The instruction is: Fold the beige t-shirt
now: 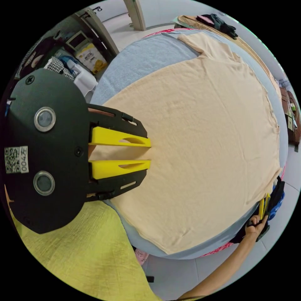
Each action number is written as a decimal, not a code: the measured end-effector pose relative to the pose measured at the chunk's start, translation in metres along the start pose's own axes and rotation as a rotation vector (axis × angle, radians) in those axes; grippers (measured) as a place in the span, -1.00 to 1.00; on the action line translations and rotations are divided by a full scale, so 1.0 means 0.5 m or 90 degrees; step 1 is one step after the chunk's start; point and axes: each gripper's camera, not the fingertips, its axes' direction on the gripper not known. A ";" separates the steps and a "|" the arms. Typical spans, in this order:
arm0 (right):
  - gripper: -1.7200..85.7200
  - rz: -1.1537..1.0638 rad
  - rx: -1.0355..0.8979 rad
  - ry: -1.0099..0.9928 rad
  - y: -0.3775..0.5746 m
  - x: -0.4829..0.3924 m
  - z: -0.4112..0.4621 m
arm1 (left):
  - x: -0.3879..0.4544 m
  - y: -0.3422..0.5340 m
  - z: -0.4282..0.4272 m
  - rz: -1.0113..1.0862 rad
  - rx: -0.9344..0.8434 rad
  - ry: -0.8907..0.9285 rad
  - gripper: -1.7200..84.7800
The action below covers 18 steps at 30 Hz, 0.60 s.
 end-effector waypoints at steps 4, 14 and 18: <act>-0.89 -0.014 0.063 0.037 0.031 -0.014 -0.052 | -0.013 -0.011 0.012 -0.017 -0.004 0.029 -0.83; -0.93 -0.010 0.030 0.125 0.066 -0.036 -0.071 | -0.016 -0.035 0.044 -0.005 -0.009 0.026 -0.85; -0.84 0.001 0.075 0.055 0.105 -0.014 -0.088 | -0.033 -0.040 0.057 -0.009 -0.005 0.044 -0.90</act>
